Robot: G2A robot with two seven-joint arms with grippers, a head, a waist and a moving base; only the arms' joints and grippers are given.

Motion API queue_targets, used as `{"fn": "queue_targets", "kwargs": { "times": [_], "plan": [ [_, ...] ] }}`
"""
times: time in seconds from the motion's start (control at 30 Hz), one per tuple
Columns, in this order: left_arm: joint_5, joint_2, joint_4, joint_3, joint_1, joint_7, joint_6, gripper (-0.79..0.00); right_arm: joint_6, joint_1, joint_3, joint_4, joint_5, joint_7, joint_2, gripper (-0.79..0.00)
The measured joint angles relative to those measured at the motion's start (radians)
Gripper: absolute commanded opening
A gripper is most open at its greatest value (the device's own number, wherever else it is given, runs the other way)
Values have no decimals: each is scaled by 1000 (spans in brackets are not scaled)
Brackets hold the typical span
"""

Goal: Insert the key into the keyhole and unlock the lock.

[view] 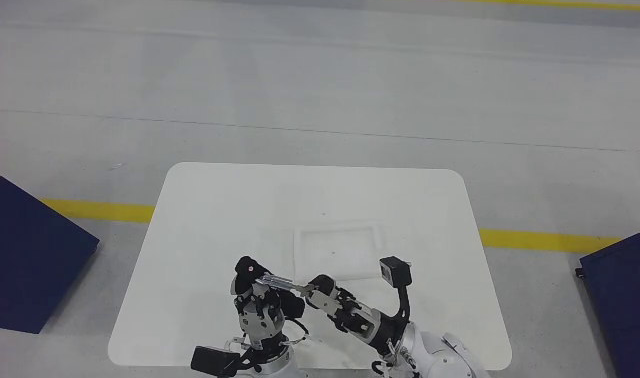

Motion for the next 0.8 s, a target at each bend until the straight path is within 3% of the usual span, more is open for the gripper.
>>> {"fn": "queue_targets", "kwargs": {
  "times": [0.03,0.8],
  "plan": [
    [0,0,0,0,0,0,0,-785,0,-3,2,-1,0,3,1,-785],
    [0,0,-1,0,0,-1,0,-785,54,37,-36,-7,-14,-6,-11,-785]
  ]
}}
